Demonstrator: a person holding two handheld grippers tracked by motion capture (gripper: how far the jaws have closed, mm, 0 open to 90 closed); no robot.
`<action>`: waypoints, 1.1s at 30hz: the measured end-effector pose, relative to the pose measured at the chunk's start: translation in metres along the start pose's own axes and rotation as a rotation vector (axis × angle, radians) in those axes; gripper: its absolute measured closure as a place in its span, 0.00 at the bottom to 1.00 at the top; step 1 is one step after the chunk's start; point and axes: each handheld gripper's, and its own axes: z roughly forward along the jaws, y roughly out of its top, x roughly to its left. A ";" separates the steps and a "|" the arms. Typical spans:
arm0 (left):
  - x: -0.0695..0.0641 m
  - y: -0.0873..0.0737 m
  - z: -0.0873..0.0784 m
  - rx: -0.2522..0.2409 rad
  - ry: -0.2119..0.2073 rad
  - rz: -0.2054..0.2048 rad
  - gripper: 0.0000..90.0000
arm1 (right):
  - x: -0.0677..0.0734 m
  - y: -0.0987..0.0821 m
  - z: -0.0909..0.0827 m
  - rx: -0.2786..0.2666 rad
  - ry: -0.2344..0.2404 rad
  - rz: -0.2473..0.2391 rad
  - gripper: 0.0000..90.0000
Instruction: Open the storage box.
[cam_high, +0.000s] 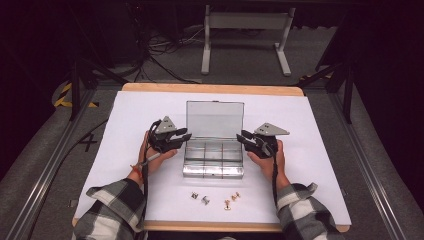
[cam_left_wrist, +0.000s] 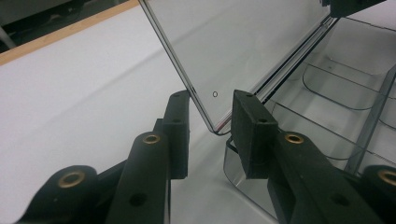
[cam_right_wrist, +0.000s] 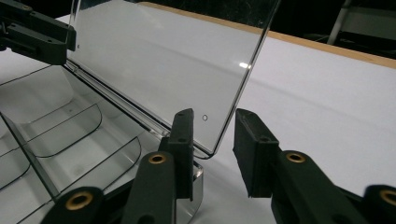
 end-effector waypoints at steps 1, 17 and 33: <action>0.000 0.000 0.000 0.000 0.000 -0.001 0.76 | 0.000 0.000 0.000 0.001 -0.006 -0.002 0.75; 0.000 0.001 -0.002 -0.011 -0.001 -0.002 0.76 | -0.003 0.002 -0.004 -0.003 -0.032 0.002 0.67; -0.015 0.002 -0.055 -0.100 -0.048 0.042 0.69 | 0.009 0.007 -0.031 0.042 -0.003 -0.128 0.65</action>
